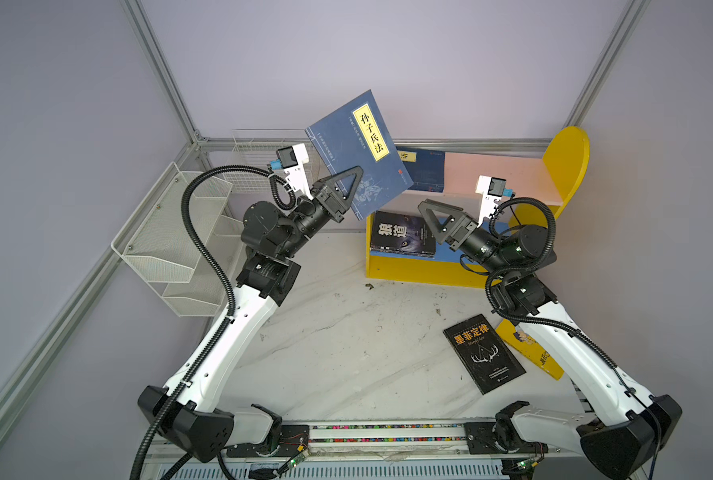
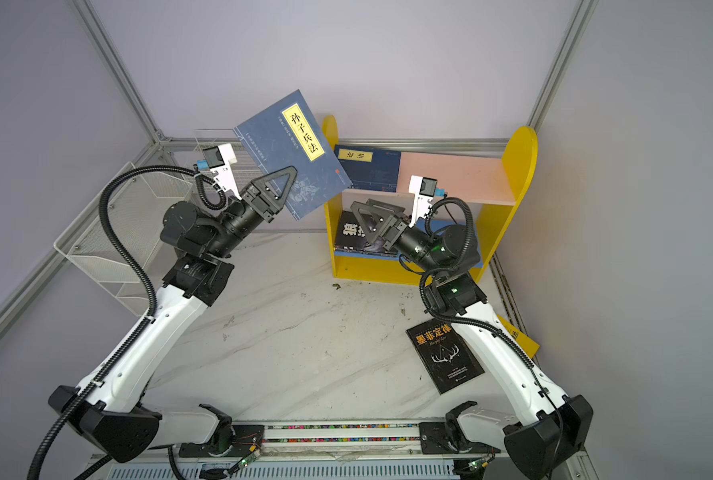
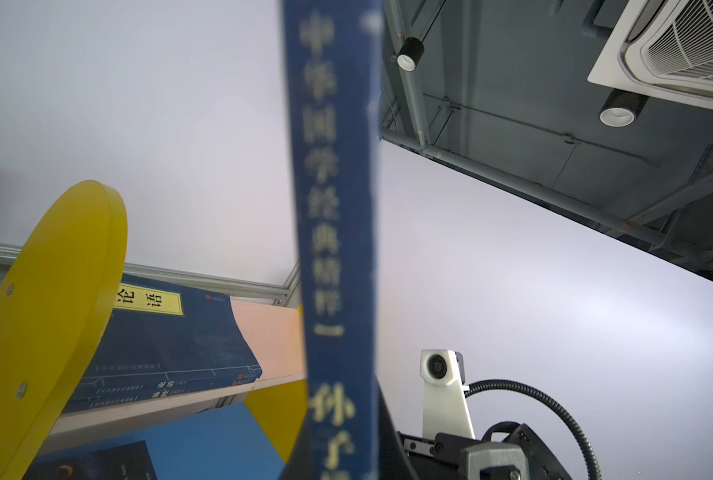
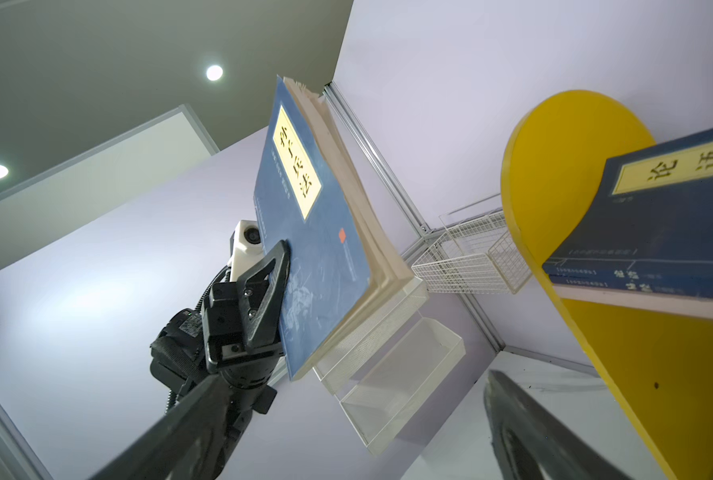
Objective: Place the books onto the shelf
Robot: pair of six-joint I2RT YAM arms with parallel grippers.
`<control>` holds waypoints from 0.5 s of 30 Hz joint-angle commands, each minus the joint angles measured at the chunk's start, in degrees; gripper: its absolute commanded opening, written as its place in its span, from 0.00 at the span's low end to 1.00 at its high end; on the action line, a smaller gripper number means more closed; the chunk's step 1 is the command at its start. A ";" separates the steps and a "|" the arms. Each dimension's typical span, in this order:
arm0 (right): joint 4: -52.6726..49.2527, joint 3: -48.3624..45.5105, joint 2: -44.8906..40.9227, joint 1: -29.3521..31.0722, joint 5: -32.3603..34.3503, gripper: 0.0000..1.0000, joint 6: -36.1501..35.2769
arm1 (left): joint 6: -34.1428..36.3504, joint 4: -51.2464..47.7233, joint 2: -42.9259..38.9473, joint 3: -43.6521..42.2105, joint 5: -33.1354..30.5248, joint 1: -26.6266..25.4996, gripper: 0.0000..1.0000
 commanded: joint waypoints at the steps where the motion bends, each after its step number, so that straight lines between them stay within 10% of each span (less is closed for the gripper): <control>1: 9.26 -0.46 1.47 1.05 -1.28 0.97 5.20 | -6.72 13.15 1.29 5.76 1.38 -0.65 0.00; 11: 19.22 5.77 11.32 3.90 1.19 0.84 10.99 | -7.70 14.75 4.95 5.52 -0.90 -5.14 0.00; 15: 19.14 7.17 12.64 4.09 3.69 0.60 12.24 | -7.90 14.95 5.47 5.59 -1.61 -5.80 0.00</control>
